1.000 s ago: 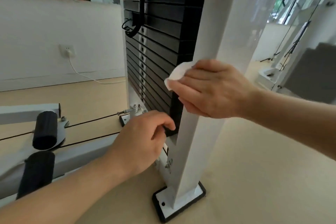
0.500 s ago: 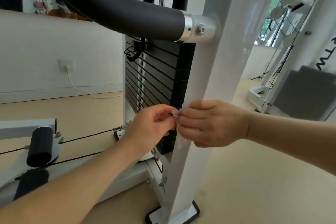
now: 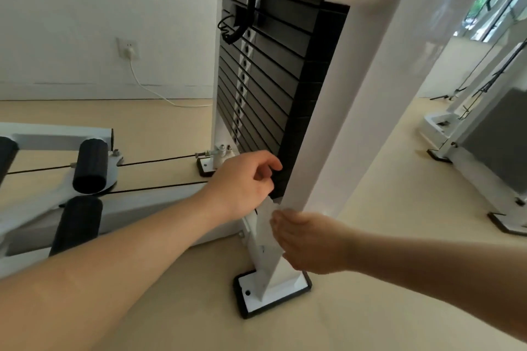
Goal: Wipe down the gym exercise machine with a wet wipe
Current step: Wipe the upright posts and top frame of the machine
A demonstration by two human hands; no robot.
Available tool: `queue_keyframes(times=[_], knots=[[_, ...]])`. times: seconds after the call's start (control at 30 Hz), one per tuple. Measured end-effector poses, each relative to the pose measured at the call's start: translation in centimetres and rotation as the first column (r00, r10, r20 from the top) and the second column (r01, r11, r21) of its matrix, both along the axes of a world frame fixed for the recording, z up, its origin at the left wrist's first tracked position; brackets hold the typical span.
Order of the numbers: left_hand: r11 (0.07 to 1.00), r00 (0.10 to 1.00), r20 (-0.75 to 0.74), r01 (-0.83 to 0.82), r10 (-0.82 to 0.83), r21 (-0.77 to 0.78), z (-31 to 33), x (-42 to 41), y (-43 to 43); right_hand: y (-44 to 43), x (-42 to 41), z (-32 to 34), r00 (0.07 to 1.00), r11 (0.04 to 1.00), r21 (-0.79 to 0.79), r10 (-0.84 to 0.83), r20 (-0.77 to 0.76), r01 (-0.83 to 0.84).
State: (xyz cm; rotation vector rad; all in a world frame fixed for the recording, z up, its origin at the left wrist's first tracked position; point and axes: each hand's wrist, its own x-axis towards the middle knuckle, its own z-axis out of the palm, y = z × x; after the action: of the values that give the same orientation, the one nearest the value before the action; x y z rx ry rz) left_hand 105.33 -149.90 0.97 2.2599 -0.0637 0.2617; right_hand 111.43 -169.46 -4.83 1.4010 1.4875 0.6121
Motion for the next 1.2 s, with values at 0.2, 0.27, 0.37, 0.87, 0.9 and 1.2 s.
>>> queue_keyframes(times=[0.2, 0.27, 0.37, 0.87, 0.9, 1.2], knots=[[0.992, 0.997, 0.044, -0.055, 0.061, -0.116, 0.6, 0.3, -2.0, -1.0, 3.8, 9.6, 0.887, 0.732, 0.564, 0.461, 0.005, -0.383], [0.977, 0.99, 0.072, -0.107, 0.122, -0.187, 1.6, 0.2, -3.1, -0.5, 4.3, 9.9, 0.866, 0.606, 0.681, 0.493, 0.084, -0.411], [0.979, 0.978, 0.083, -0.182, 0.189, -0.087, 2.6, -0.9, -4.2, 0.1, 4.1, 8.5, 0.876, 0.37, 0.869, 0.463, 0.133, -0.328], [0.348, 0.691, 0.722, -0.685, 0.029, 0.64, 18.0, -6.1, -5.5, 3.4, 1.7, 11.5, 0.903, 0.081, 0.995, 0.43, 0.014, -0.053], [0.335, 0.71, 0.694, -0.687, 0.121, 0.644, 18.9, -6.1, -5.1, 2.9, 2.3, 13.0, 0.894, 0.019, 0.998, 0.447, 0.04, -0.054], [0.544, 0.704, 0.676, -0.662, 0.216, 0.516, 21.8, -5.1, -3.3, 5.4, 1.2, 21.5, 0.915, 0.038, 0.992, 0.391, 0.096, -0.12]])
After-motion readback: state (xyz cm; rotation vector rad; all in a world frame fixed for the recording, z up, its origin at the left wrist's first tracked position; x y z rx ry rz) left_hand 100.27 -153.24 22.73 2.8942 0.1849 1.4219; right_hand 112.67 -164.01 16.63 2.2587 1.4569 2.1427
